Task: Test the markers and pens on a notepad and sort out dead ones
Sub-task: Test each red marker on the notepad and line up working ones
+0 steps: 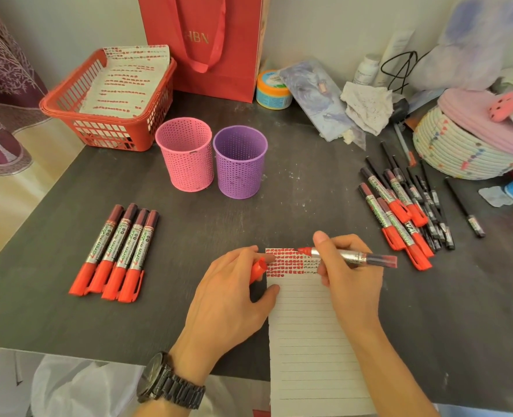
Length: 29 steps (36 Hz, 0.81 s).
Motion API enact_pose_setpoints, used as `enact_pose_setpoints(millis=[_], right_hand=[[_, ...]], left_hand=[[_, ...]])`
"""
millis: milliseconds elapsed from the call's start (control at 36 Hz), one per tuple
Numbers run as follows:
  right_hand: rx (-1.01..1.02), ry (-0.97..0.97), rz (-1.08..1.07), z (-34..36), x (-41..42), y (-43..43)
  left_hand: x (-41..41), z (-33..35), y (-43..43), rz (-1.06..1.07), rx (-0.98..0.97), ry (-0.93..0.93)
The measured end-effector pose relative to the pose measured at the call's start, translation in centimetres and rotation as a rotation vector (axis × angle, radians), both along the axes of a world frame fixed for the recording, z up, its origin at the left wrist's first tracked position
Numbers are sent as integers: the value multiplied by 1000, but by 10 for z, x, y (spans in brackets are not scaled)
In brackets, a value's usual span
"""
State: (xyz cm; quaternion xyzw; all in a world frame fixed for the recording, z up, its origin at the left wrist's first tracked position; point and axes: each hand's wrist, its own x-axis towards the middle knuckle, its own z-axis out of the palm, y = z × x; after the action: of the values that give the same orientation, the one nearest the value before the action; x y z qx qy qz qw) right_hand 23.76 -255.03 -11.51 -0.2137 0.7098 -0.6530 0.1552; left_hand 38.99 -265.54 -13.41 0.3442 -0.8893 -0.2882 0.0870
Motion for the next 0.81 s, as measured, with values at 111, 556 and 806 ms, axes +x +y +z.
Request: enact_pose_setpoints(millis=[111, 556, 806], right_hand=[[-37, 6, 51, 10, -3, 7], [-161, -127, 13, -6, 0, 80], [-142, -87, 53, -2, 0, 79]], left_hand=[[0, 0, 0, -9, -10, -10], [5, -4, 6, 91, -167, 251], [10, 0, 4, 28, 60, 352]])
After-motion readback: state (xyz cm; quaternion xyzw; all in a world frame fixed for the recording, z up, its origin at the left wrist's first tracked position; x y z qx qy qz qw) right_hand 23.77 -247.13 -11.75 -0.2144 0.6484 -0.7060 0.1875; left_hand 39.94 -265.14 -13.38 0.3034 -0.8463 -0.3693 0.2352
